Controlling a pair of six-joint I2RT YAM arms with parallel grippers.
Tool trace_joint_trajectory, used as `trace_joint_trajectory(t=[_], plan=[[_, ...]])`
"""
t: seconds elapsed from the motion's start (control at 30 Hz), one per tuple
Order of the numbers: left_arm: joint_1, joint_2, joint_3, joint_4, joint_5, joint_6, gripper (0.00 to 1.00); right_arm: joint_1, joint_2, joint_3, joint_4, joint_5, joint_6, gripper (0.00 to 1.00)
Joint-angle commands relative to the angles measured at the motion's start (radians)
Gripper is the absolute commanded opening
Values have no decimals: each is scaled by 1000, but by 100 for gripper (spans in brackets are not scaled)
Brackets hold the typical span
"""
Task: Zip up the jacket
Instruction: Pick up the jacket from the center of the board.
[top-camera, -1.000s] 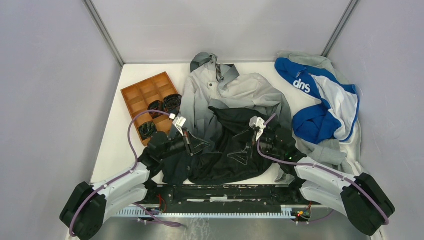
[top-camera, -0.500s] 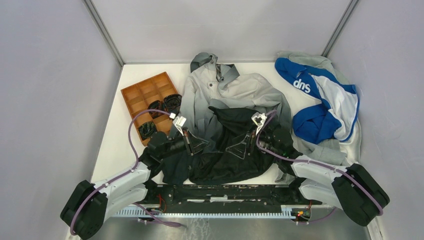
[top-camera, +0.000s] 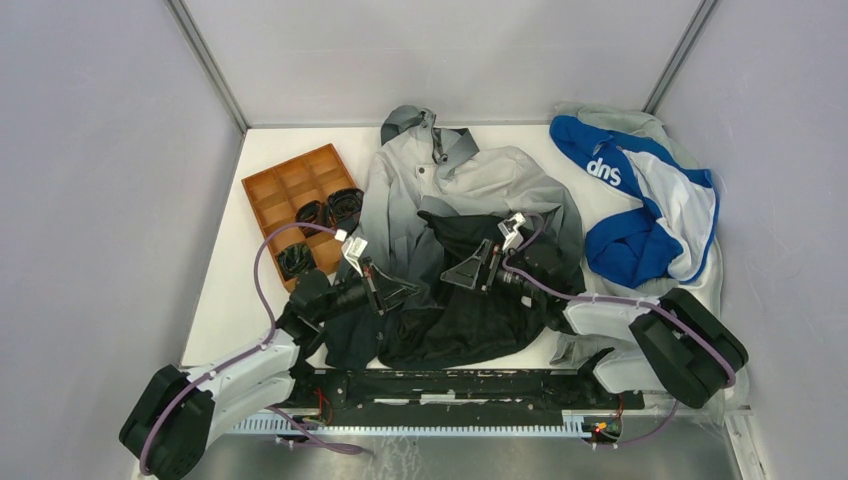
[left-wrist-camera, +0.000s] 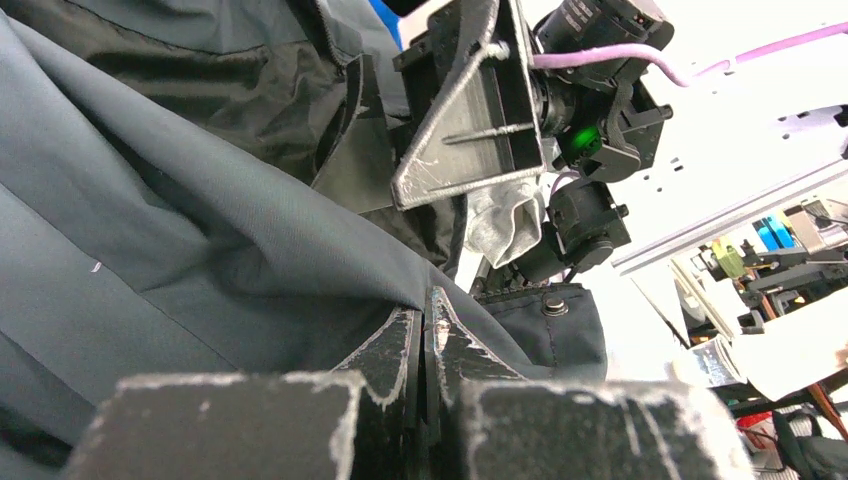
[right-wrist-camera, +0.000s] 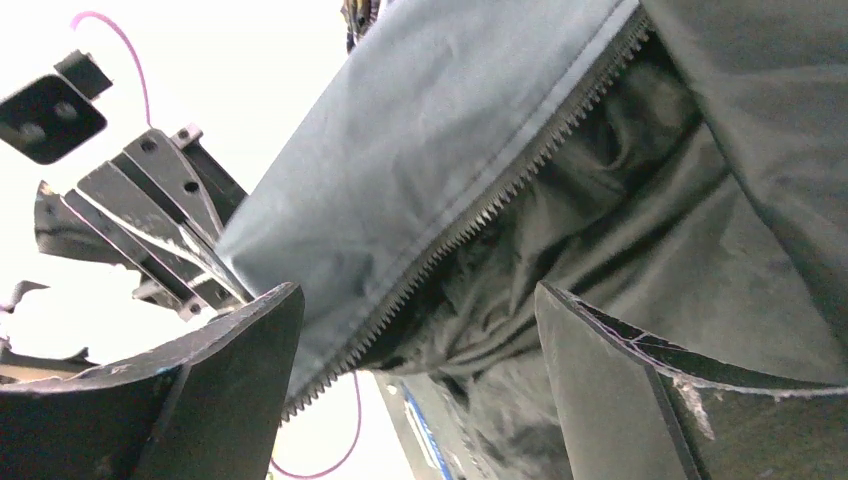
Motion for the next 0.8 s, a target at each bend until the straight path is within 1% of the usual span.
trace_joint_trajectory(t=[0.0, 0.17, 0.4, 0.53, 0.63, 0.77], plan=[[3, -37, -14, 111, 32, -24, 2, 24, 36, 88, 45, 40, 134, 92], [2, -37, -21, 141, 23, -26, 2, 57, 69, 137, -9, 73, 174, 94], [1, 9, -16, 188, 37, -47, 2, 87, 112, 173, -99, 119, 189, 96], [3, 32, -14, 218, 50, -61, 2, 104, 141, 207, -90, 126, 197, 96], [3, 40, -15, 235, 62, -73, 2, 111, 172, 251, -71, 129, 205, 94], [3, 39, -17, 218, 73, -79, 2, 104, 200, 301, -40, 129, 203, 88]])
